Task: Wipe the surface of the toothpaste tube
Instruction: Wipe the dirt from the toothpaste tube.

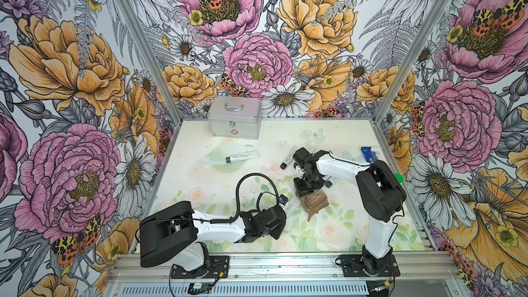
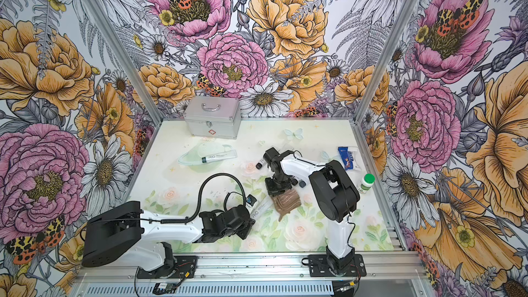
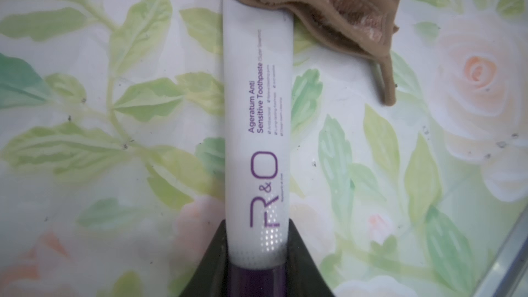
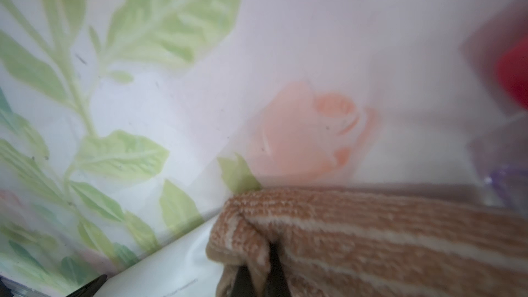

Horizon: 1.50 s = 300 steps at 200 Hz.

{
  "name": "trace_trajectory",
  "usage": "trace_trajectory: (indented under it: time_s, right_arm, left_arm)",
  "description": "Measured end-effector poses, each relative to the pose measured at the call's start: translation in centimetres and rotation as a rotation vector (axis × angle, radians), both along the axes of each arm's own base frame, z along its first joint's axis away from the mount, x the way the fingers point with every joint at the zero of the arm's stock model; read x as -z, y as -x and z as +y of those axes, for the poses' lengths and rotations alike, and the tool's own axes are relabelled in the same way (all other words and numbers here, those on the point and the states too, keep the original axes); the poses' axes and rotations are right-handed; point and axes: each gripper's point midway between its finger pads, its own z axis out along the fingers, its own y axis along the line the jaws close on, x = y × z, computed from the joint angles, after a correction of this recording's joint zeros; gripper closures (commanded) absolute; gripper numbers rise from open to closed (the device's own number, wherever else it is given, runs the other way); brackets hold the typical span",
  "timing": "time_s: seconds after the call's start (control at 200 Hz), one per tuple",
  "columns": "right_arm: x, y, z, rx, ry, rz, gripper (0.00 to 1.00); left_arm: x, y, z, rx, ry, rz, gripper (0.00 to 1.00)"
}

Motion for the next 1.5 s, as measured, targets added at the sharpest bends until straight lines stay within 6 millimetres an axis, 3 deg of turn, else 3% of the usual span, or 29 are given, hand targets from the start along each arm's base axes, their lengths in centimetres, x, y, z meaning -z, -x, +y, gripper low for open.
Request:
trace_trajectory:
  time_s: [0.275,0.585,0.826,1.121,1.501]
  right_arm:
    - [-0.2,0.7,1.1,-0.046,0.041,-0.039,1.0]
    - [-1.4,4.6,4.5,-0.111,-0.054,-0.019,1.0]
    - [-1.0,3.7,3.7,-0.075,-0.077,0.014,1.0]
    - [0.1,0.0,0.7,-0.01,-0.021,-0.018,1.0]
    - [-0.2,1.0,1.6,-0.046,-0.021,-0.051,1.0]
  left_arm:
    - [0.1,0.1,0.1,0.0,-0.005,0.002,0.76]
    - [0.1,0.1,0.2,0.0,-0.007,0.003,0.76]
    - [0.1,0.1,0.1,0.0,-0.004,0.002,0.76]
    - [0.0,0.0,0.0,0.0,0.005,-0.001,0.76]
    - [0.1,0.0,0.1,0.0,0.001,0.003,0.76]
